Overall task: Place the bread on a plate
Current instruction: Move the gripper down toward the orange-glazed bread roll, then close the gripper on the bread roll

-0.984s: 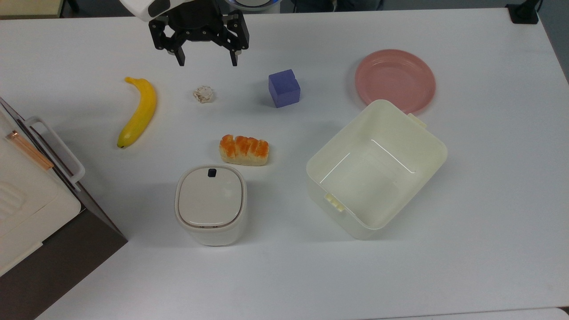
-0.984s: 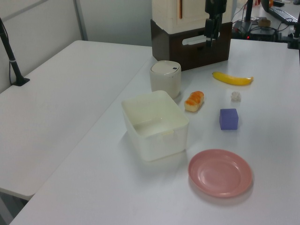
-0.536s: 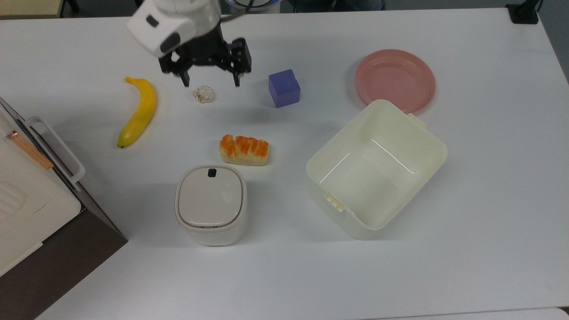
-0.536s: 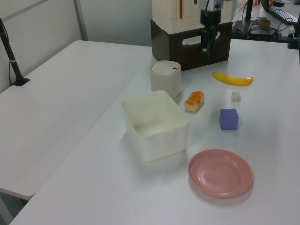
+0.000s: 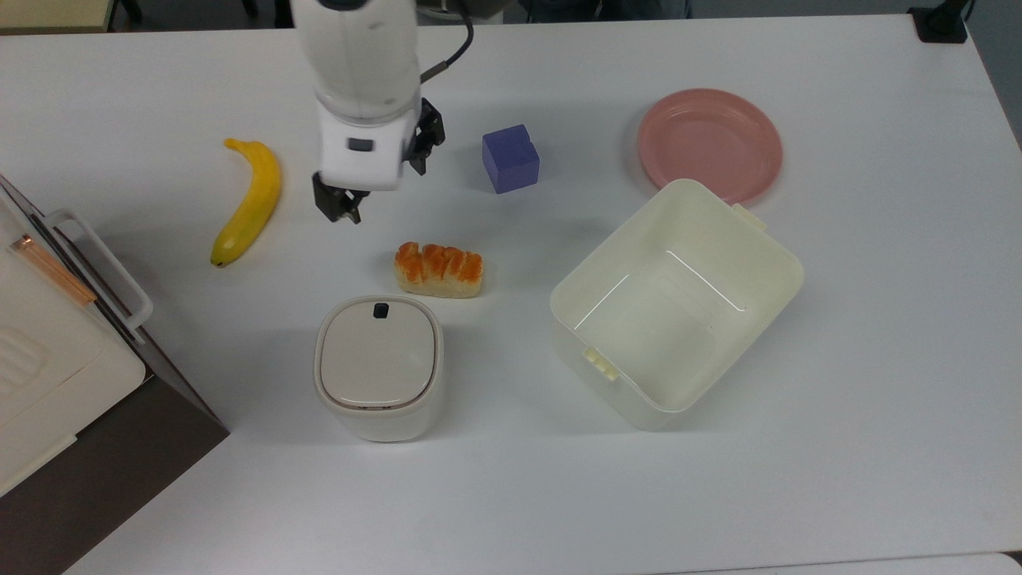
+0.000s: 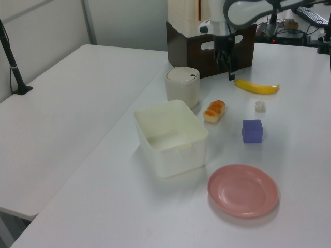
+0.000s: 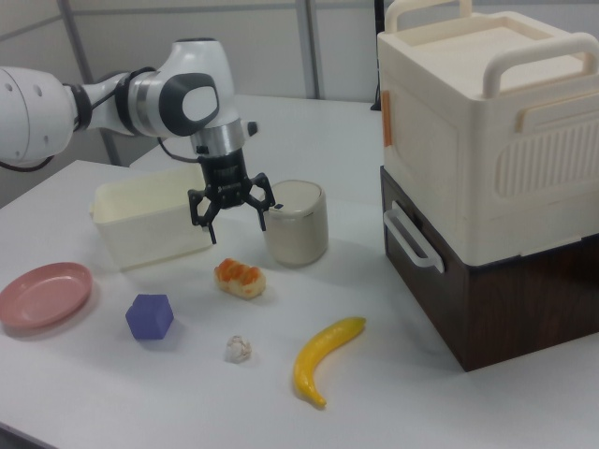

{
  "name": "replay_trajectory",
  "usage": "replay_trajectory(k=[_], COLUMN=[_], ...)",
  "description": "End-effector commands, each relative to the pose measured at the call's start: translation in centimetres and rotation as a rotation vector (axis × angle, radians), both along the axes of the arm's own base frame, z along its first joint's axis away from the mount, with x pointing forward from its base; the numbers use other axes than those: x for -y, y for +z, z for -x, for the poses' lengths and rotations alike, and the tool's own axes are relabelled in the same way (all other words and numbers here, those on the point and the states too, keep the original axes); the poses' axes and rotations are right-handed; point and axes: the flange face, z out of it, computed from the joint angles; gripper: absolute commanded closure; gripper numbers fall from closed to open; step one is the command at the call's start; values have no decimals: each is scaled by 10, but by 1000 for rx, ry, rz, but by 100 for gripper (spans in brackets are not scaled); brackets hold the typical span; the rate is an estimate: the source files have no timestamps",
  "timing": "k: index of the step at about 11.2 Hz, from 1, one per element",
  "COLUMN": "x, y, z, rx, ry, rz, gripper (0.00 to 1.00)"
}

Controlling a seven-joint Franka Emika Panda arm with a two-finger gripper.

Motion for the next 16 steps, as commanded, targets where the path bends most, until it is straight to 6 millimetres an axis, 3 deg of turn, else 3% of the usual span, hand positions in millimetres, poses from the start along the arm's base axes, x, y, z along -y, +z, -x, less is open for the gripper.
replay_trajectory(k=[1,6,8,9,12,14,16], x=[-37,-53,-54,-61,-71,-75,-78], y=[-39,-106,-119,-124,-124,-122,-92], z=[-3,-17,-20,-20,-19,-18,-14], rx=[-31,-45,-49,-50,-45,-47,-35], ry=[343,463,474,491,480,470,465], rz=[75,117,126,132,130,129,125], gripper=[0,3,4,9,40,41,42])
